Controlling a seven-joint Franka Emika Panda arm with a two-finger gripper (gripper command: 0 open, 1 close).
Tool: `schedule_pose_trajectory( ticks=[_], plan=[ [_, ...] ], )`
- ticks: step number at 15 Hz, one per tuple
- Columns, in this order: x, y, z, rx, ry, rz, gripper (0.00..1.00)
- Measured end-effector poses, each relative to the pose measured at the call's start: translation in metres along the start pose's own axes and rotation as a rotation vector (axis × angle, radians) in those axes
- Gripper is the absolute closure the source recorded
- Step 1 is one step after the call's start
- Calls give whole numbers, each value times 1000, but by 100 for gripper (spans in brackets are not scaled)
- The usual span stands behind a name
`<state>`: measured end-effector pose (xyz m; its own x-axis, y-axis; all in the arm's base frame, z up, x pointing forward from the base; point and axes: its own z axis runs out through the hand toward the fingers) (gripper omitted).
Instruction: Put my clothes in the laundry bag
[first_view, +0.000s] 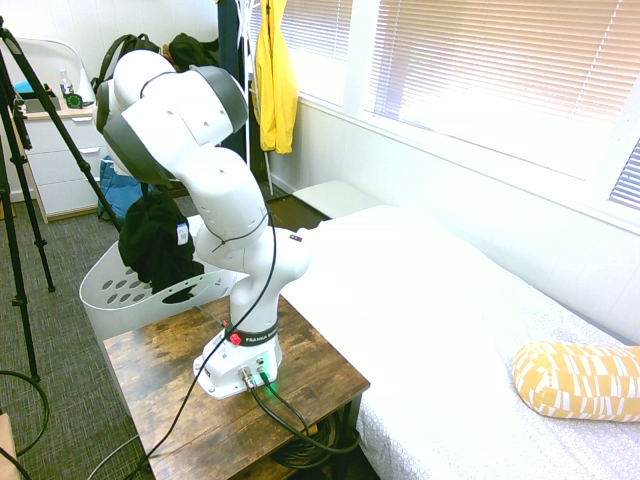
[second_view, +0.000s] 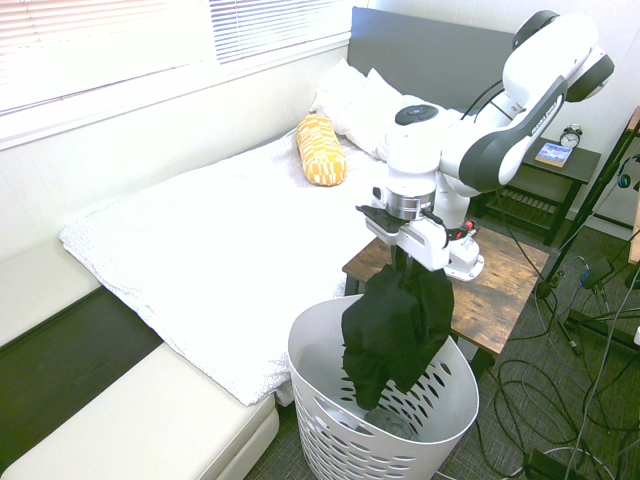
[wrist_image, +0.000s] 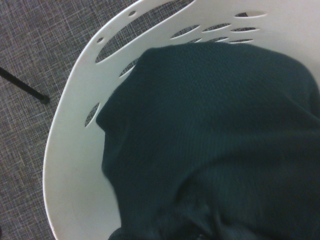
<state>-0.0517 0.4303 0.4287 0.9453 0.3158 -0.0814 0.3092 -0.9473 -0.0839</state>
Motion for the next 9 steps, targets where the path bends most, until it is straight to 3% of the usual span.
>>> schedule_pose_trajectory(
  ticks=[5,9],
  plan=[
    [38,21,0,-19,42,59,0],
    [137,96,-7,-84,140,182,0]
  ],
)
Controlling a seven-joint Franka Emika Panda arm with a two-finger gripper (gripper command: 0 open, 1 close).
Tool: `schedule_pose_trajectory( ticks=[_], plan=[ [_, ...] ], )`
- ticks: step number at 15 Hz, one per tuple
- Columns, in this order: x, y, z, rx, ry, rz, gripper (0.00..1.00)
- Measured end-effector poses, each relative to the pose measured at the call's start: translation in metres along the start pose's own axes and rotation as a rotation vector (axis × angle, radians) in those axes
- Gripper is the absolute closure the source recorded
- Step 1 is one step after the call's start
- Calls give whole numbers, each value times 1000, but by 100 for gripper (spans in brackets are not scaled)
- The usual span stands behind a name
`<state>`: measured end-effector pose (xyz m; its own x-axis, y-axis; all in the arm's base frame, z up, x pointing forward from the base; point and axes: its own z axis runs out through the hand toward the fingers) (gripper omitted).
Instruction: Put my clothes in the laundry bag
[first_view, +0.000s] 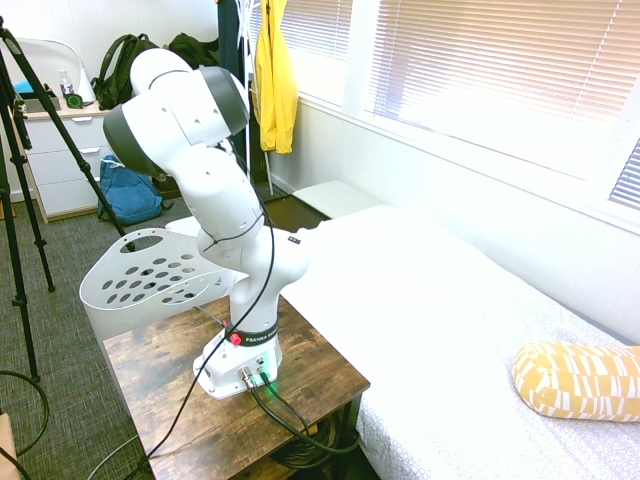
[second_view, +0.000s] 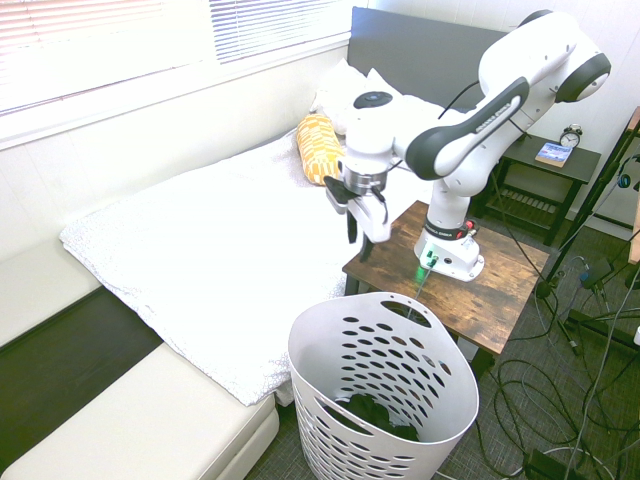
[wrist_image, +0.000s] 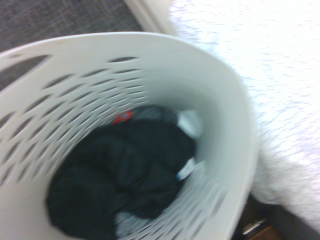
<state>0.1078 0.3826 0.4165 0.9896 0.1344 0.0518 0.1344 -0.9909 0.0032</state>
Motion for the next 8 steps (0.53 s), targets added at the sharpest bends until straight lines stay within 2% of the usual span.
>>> schedule_pose_trajectory(
  ticks=[3,5,8],
  plan=[
    [109,84,10,-56,87,120,0],
    [174,156,9,-87,128,210,0],
    [237,259,5,-103,155,328,0]
  ],
)
